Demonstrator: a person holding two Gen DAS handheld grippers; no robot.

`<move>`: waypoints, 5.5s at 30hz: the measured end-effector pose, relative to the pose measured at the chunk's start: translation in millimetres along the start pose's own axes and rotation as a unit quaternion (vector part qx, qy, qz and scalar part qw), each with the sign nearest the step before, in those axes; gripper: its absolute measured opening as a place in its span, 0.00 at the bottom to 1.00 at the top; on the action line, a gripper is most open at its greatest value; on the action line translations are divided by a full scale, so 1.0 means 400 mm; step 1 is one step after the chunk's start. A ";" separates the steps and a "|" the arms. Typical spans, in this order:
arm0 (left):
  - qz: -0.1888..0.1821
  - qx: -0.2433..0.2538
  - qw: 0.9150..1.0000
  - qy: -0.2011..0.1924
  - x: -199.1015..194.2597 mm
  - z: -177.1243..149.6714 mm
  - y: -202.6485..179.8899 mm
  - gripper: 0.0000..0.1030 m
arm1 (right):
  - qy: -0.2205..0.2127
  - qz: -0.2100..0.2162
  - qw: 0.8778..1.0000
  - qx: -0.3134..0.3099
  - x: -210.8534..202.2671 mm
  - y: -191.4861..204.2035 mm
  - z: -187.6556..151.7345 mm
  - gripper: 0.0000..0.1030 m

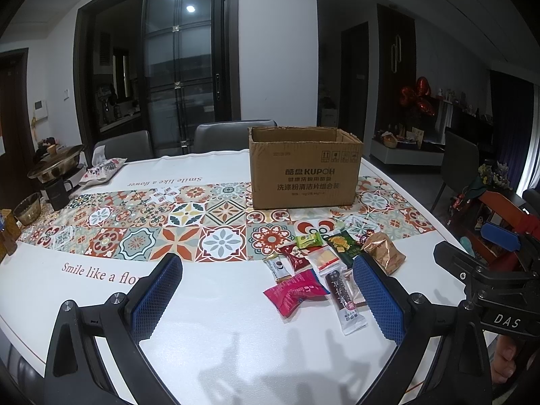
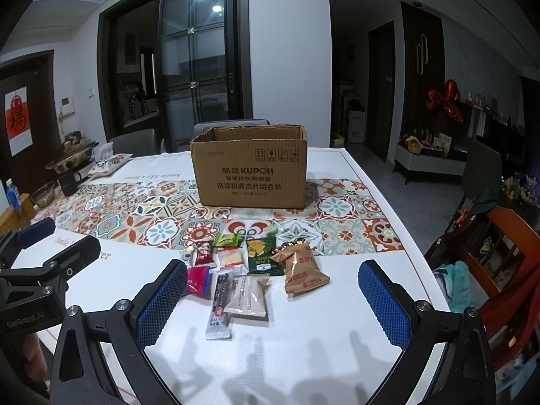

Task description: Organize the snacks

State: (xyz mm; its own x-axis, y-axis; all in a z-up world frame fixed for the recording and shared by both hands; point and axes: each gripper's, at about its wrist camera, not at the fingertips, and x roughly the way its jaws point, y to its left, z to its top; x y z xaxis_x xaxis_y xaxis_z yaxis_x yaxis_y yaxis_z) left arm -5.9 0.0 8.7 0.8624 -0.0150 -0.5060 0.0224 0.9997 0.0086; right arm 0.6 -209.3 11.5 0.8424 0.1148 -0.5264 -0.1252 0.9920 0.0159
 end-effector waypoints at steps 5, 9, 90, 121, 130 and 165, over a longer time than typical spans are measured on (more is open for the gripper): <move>-0.001 0.001 1.000 -0.001 0.001 0.004 -0.008 1.00 | 0.000 0.000 1.000 0.000 0.000 0.000 0.000 0.99; -0.001 0.001 1.000 -0.001 0.001 0.004 -0.008 1.00 | 0.000 0.001 1.000 0.000 0.001 0.000 -0.001 0.99; -0.127 -0.102 0.957 0.240 0.451 -0.104 -0.015 0.44 | 0.214 0.107 0.971 0.023 0.418 0.031 -0.102 0.35; -0.118 -0.014 0.990 0.073 0.315 0.175 -0.033 0.39 | 0.081 0.122 0.989 -0.005 0.305 0.010 0.155 0.34; -0.108 0.006 0.994 0.028 0.338 0.304 -0.029 0.39 | 0.029 0.118 0.993 -0.004 0.323 -0.003 0.281 0.34; -0.085 0.037 0.994 0.064 0.693 0.537 -0.035 0.45 | 0.058 0.117 0.991 -0.018 0.661 -0.044 0.533 0.39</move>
State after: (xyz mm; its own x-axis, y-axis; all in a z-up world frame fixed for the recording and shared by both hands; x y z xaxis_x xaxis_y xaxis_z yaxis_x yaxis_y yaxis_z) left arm 341.5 -22.3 53.7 0.7716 -0.1755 -0.6114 0.2025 0.9790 -0.0255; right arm 337.2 -185.4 53.0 0.7226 0.3328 -0.6059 -0.3302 0.9362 0.1203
